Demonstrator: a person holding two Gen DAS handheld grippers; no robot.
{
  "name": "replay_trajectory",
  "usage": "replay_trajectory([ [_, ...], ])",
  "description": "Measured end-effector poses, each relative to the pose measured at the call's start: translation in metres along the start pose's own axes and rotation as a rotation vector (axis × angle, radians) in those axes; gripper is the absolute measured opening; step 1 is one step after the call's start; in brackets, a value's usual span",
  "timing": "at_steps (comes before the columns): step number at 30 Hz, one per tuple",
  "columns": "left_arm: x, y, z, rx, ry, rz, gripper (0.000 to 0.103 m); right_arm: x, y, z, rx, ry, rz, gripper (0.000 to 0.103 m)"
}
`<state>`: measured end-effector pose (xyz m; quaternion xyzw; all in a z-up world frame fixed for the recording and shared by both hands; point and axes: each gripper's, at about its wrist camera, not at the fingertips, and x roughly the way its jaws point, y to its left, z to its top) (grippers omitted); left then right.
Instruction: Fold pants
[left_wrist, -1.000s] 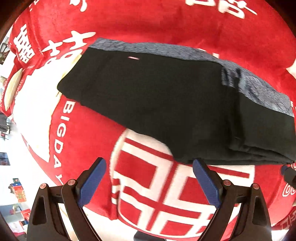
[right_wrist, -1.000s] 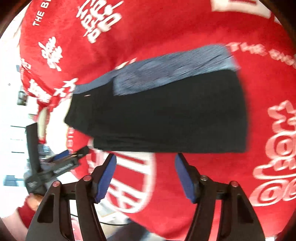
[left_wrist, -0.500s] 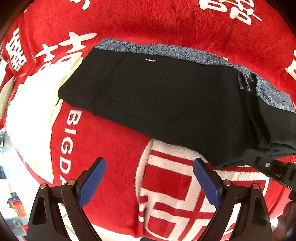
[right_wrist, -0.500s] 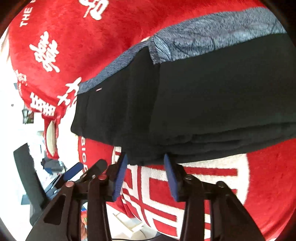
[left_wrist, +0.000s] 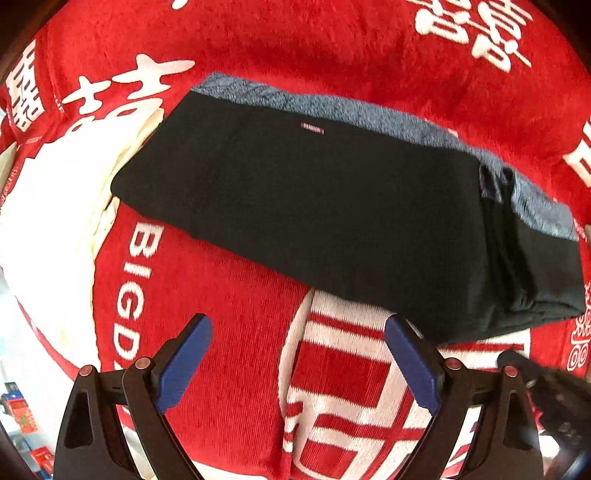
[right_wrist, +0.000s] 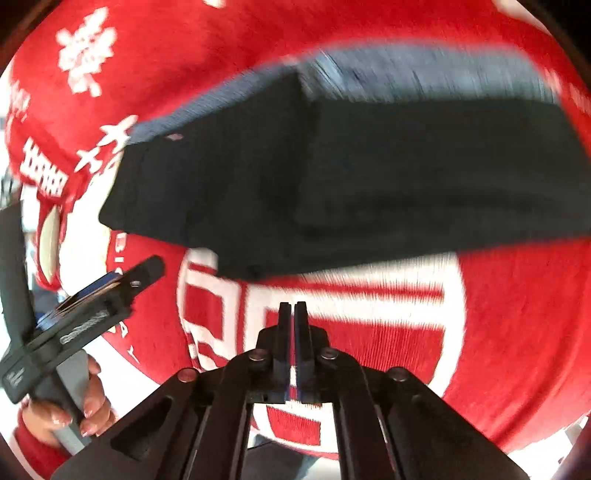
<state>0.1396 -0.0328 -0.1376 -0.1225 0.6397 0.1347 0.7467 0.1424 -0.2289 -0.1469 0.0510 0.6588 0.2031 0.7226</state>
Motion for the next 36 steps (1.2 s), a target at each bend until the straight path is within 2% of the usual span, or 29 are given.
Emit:
replay_trajectory([
  [3,0.001,-0.002,0.007,-0.008,-0.010,-0.014,0.095,-0.011,0.021,0.028,-0.114,-0.066,-0.045,0.017],
  [4,0.002,-0.002,0.009,-0.010,-0.011,-0.016,0.095,-0.008,0.025,0.036,-0.135,-0.062,-0.048,0.023],
  [7,0.004,0.001,0.010,-0.030,-0.010,-0.016,0.095,0.016,0.036,0.054,-0.190,-0.019,-0.047,0.024],
  [9,0.006,0.010,0.008,-0.057,-0.004,-0.018,0.095,0.041,0.035,0.051,-0.213,0.062,-0.089,0.023],
  [11,0.008,0.020,0.005,-0.086,-0.003,-0.020,0.095,0.039,0.029,0.041,-0.188,0.023,-0.082,0.024],
  [15,0.013,0.039,0.001,-0.143,0.006,-0.030,0.095,0.030,0.021,0.040,-0.146,0.033,-0.047,0.024],
  [17,0.015,0.046,0.000,-0.169,0.009,-0.030,0.095,0.030,0.024,0.041,-0.178,0.048,-0.062,0.025],
  [18,0.015,0.049,0.000,-0.177,0.008,-0.031,0.095,0.027,0.027,0.040,-0.215,0.054,-0.082,0.026],
  [20,0.016,0.054,0.000,-0.193,0.004,-0.037,0.095,0.026,0.034,0.037,-0.257,0.067,-0.101,0.042],
  [21,0.017,0.057,0.001,-0.202,0.003,-0.041,0.095,0.025,0.038,0.031,-0.284,0.077,-0.108,0.045],
  [27,0.020,0.074,0.006,-0.264,-0.008,-0.067,0.095,0.020,0.061,0.013,-0.415,0.058,-0.194,0.048],
  [30,0.021,0.083,0.009,-0.290,-0.013,-0.095,0.095,0.012,0.069,0.015,-0.464,-0.005,-0.253,0.053],
  [32,0.020,0.089,0.012,-0.309,-0.024,-0.120,0.095,0.011,0.073,0.020,-0.492,-0.027,-0.278,0.061],
  [35,0.018,0.104,0.018,-0.355,-0.057,-0.160,0.095,0.020,0.068,0.027,-0.474,0.018,-0.263,0.065],
  [36,0.019,0.109,0.020,-0.369,-0.063,-0.176,0.095,0.029,0.060,0.029,-0.441,0.056,-0.255,0.065],
])
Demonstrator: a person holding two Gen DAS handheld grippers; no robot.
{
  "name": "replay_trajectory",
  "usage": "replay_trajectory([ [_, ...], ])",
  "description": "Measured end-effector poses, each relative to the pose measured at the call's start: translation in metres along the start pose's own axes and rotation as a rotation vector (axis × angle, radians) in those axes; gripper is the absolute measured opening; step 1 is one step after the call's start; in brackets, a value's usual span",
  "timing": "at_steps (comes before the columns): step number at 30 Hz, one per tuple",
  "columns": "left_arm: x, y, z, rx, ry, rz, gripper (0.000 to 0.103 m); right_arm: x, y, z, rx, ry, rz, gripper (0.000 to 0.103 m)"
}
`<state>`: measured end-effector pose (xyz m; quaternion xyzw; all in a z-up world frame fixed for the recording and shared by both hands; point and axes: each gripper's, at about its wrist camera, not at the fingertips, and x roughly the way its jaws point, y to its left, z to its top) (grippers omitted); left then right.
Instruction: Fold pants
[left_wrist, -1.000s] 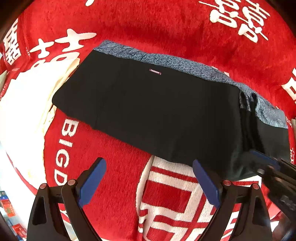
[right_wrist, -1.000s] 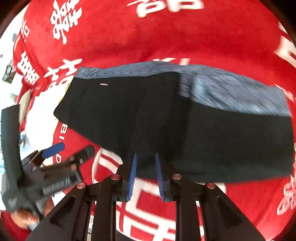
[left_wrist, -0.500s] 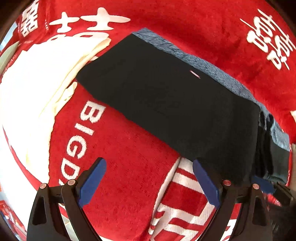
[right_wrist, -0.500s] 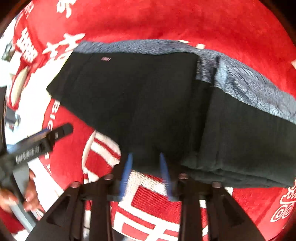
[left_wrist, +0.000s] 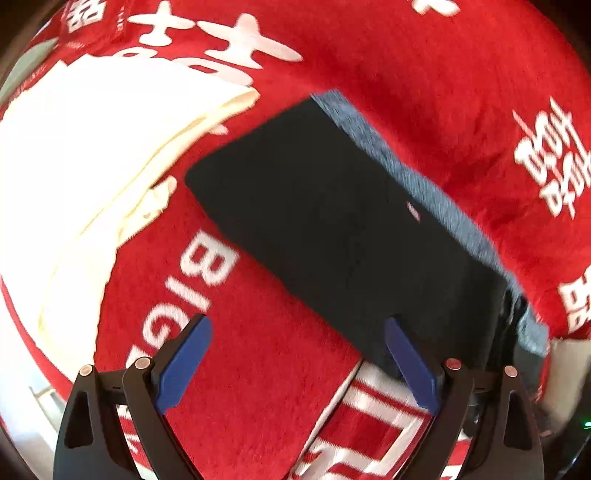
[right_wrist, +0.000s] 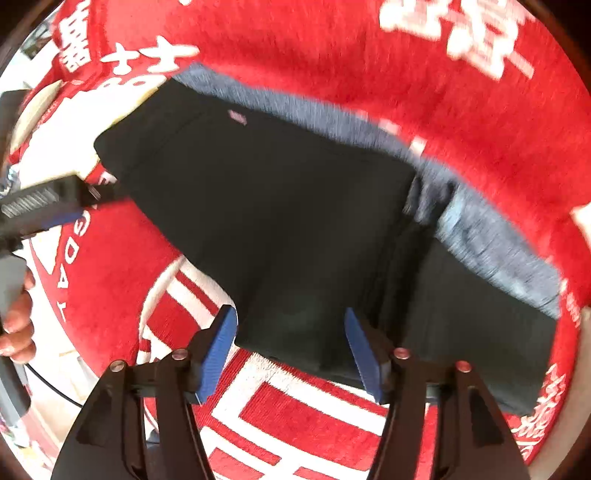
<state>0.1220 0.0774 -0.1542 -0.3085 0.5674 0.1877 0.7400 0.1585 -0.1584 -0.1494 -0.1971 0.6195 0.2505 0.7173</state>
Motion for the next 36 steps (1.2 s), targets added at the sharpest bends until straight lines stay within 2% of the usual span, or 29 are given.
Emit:
replay_trajectory([
  [2,0.001,0.008,0.007,-0.030,-0.004,-0.050,0.095,0.010,-0.007,-0.004,0.045,0.017,0.033,0.066],
  [12,0.026,0.049,0.024,-0.175,0.002,-0.415,0.095,0.008,-0.005,-0.008,0.010,-0.007,0.014,0.068],
  [18,0.038,0.052,0.029,-0.203,-0.003,-0.517,0.095,0.010,0.003,-0.008,-0.009,-0.005,-0.010,0.070],
  [25,0.037,0.044,0.039,-0.187,-0.020,-0.519,0.095,0.013,0.012,-0.010,-0.016,-0.006,-0.026,0.071],
  [29,0.024,0.033,0.049,-0.190,-0.069,-0.573,0.095,0.015,0.015,-0.011,-0.021,-0.004,-0.032,0.071],
  [31,0.030,0.027,0.051,-0.173,-0.060,-0.525,0.095,0.015,0.016,-0.011,-0.025,-0.005,-0.037,0.071],
  [33,0.044,0.026,0.053,-0.184,-0.017,-0.473,0.095,0.016,0.019,-0.011,-0.026,-0.004,-0.040,0.071],
  [35,0.043,0.025,0.054,-0.192,-0.030,-0.458,0.095,0.015,0.019,-0.008,-0.019,-0.002,-0.034,0.071],
  [36,0.043,0.021,0.055,-0.184,-0.025,-0.428,0.095,0.013,0.018,-0.006,-0.009,0.001,-0.019,0.071],
])
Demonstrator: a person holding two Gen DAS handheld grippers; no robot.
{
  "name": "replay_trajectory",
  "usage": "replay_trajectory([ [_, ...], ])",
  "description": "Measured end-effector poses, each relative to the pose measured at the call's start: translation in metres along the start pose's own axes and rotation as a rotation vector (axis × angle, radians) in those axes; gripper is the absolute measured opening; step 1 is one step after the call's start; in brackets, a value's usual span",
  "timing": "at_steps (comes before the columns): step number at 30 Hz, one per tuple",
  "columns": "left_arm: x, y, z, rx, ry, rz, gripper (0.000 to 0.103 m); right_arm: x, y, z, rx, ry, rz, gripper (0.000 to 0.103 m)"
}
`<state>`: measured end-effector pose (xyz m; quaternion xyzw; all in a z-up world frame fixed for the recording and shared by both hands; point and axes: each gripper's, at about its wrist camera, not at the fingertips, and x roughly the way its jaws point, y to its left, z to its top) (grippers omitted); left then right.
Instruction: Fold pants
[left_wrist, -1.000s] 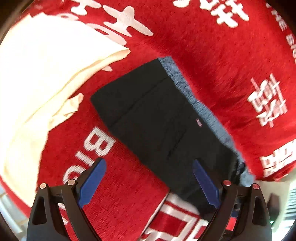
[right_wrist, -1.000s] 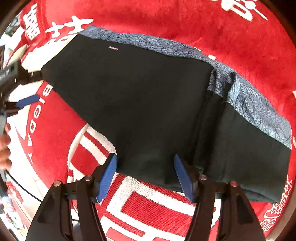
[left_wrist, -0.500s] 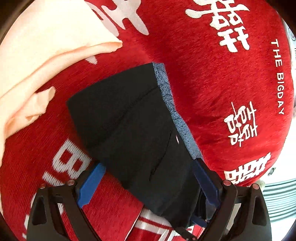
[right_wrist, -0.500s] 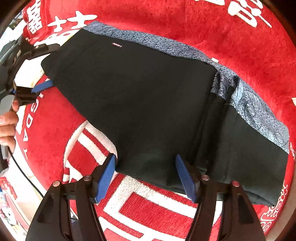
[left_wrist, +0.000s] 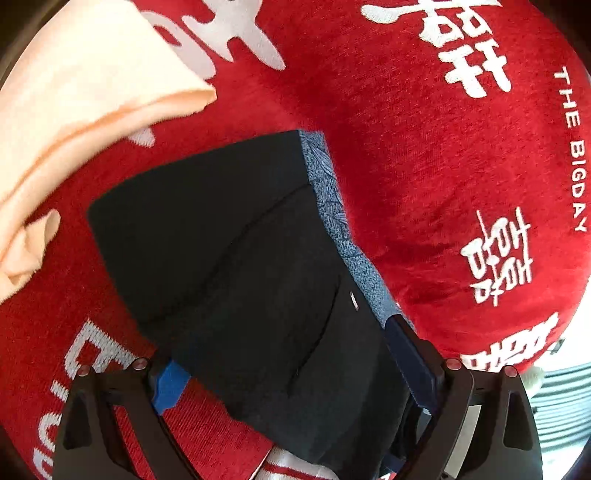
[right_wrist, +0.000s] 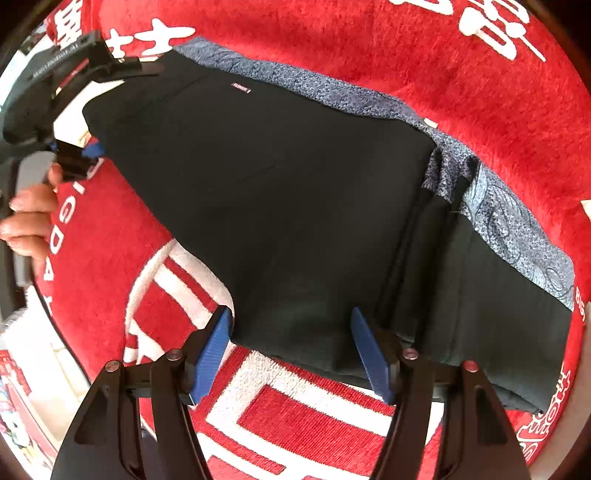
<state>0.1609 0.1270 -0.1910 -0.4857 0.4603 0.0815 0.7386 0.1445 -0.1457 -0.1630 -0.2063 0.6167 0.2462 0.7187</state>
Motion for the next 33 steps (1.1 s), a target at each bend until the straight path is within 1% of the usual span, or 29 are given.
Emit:
replay_trajectory([
  [1,0.000,-0.003,-0.001,0.009,0.001,0.026,0.090,-0.001,0.000,0.004,0.007,0.001,0.013,0.071],
  [2,0.001,-0.007,-0.002,0.025,-0.006,0.068,0.079,-0.005,-0.002,0.009,0.014,0.002,0.026,0.071],
  [3,0.001,-0.012,-0.003,0.054,-0.009,0.124,0.071,-0.009,-0.004,0.014,0.023,-0.002,0.038,0.071],
  [5,0.003,-0.017,-0.004,0.106,-0.008,0.213,0.039,-0.021,-0.008,0.026,0.038,-0.022,0.059,0.071],
  [6,0.002,-0.019,-0.004,0.126,-0.006,0.243,0.037,-0.030,-0.010,0.036,0.045,-0.036,0.070,0.071],
  [8,0.000,-0.023,-0.005,0.158,-0.014,0.259,0.034,-0.040,-0.015,0.052,0.056,-0.045,0.097,0.071],
  [9,-0.001,-0.031,-0.009,0.215,-0.029,0.292,0.034,-0.046,-0.019,0.065,0.066,-0.050,0.113,0.071],
  [10,-0.001,-0.043,-0.015,0.294,-0.052,0.339,0.034,-0.048,-0.022,0.073,0.071,-0.051,0.123,0.071],
  [12,0.000,-0.061,-0.029,0.427,-0.089,0.414,0.033,-0.055,-0.026,0.101,0.085,-0.051,0.163,0.072],
  [13,0.001,-0.068,-0.035,0.481,-0.102,0.444,0.033,-0.056,-0.027,0.112,0.088,-0.047,0.178,0.073],
  [15,0.002,-0.083,-0.050,0.592,-0.131,0.497,0.033,-0.057,-0.024,0.141,0.085,-0.020,0.219,0.075],
  [17,0.007,-0.097,-0.059,0.678,-0.152,0.541,0.033,-0.056,-0.013,0.167,0.065,0.013,0.245,0.078],
  [18,0.008,-0.101,-0.063,0.711,-0.160,0.556,0.033,-0.055,-0.003,0.185,0.034,0.041,0.260,0.079],
  [20,0.009,-0.108,-0.069,0.762,-0.172,0.579,0.033,-0.053,0.011,0.206,-0.010,0.066,0.273,0.079],
  [22,0.011,-0.114,-0.075,0.808,-0.181,0.598,0.033,-0.048,0.037,0.231,-0.064,0.092,0.298,0.080],
  [23,0.012,-0.117,-0.079,0.833,-0.185,0.609,0.033,-0.043,0.046,0.238,-0.077,0.115,0.319,0.081],
  [24,0.013,-0.119,-0.080,0.849,-0.188,0.618,0.033,-0.035,0.061,0.249,-0.089,0.162,0.355,0.081],
  [26,0.015,-0.122,-0.084,0.873,-0.193,0.632,0.034,-0.022,0.077,0.259,-0.099,0.216,0.380,0.081],
  [29,0.014,-0.122,-0.086,0.879,-0.198,0.637,0.033,-0.001,0.102,0.268,-0.155,0.315,0.357,0.080],
  [30,0.013,-0.123,-0.087,0.880,-0.200,0.637,0.033,0.008,0.109,0.269,-0.169,0.356,0.332,0.080],
  [32,0.012,-0.125,-0.090,0.885,-0.206,0.640,0.034,0.020,0.113,0.268,-0.174,0.404,0.308,0.080],
  [33,0.011,-0.125,-0.090,0.886,-0.207,0.641,0.034,0.027,0.113,0.265,-0.173,0.431,0.296,0.078],
])
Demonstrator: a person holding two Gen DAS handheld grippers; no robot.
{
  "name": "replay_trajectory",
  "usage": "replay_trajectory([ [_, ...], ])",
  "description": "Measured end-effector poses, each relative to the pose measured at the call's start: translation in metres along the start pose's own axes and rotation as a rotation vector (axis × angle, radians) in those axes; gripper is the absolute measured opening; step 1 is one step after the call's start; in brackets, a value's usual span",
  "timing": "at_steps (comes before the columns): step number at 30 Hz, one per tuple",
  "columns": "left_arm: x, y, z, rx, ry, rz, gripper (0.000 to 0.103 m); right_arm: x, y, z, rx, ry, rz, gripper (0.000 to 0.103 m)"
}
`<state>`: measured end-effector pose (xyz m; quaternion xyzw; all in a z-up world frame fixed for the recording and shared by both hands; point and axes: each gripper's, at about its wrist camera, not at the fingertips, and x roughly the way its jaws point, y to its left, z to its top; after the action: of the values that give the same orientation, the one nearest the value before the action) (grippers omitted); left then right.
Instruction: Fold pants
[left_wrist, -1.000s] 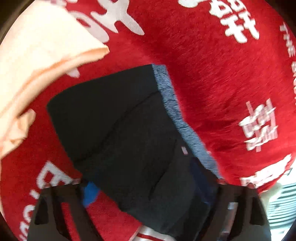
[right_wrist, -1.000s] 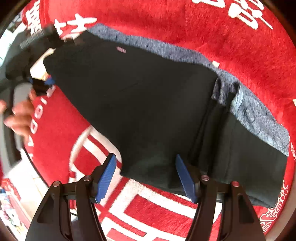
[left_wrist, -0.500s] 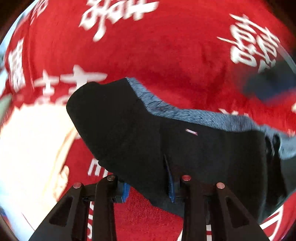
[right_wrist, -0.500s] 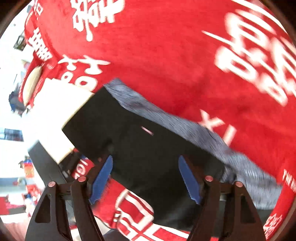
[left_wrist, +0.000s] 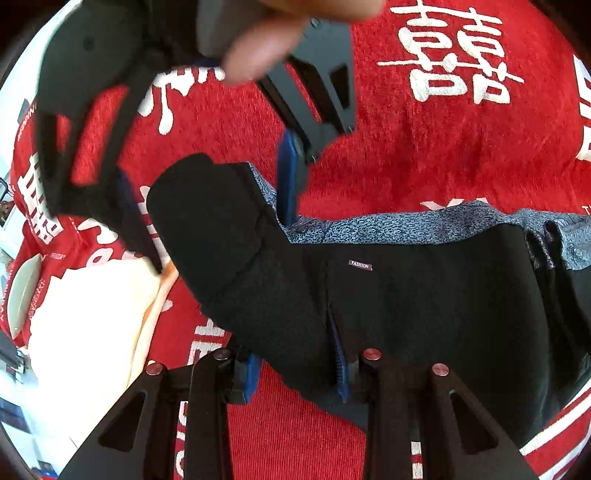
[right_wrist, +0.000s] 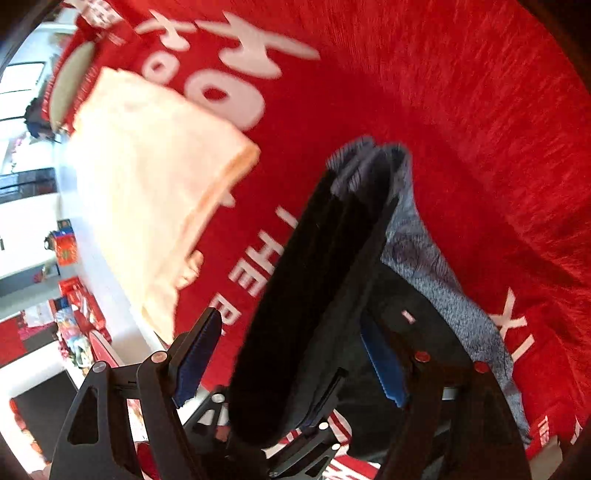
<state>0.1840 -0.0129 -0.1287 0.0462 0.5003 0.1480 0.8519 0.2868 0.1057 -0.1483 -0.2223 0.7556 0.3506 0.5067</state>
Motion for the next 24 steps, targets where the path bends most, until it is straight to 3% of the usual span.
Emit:
replay_trajectory([
  [1,0.000,0.000,-0.001,0.000,0.005,-0.004,0.034,0.004,-0.002,-0.001,0.003,0.011,-0.009,0.058],
  [2,0.000,0.000,-0.004,-0.004,0.012,-0.010,0.034,0.006,-0.005,-0.003,0.004,0.012,-0.005,0.025],
  [3,-0.002,0.000,-0.004,-0.006,0.008,-0.018,0.034,0.005,-0.008,-0.007,0.003,0.001,0.000,0.018],
  [6,-0.016,-0.004,-0.002,0.006,-0.028,-0.046,0.034,-0.009,-0.017,-0.023,0.000,-0.081,0.006,0.015],
  [16,-0.076,-0.024,0.030,-0.066,-0.104,-0.229,0.034,-0.079,-0.068,-0.123,0.057,-0.375,0.208,0.015],
  [24,-0.129,-0.088,0.054,0.014,-0.145,-0.376,0.034,-0.131,-0.140,-0.233,0.174,-0.589,0.333,0.015],
])
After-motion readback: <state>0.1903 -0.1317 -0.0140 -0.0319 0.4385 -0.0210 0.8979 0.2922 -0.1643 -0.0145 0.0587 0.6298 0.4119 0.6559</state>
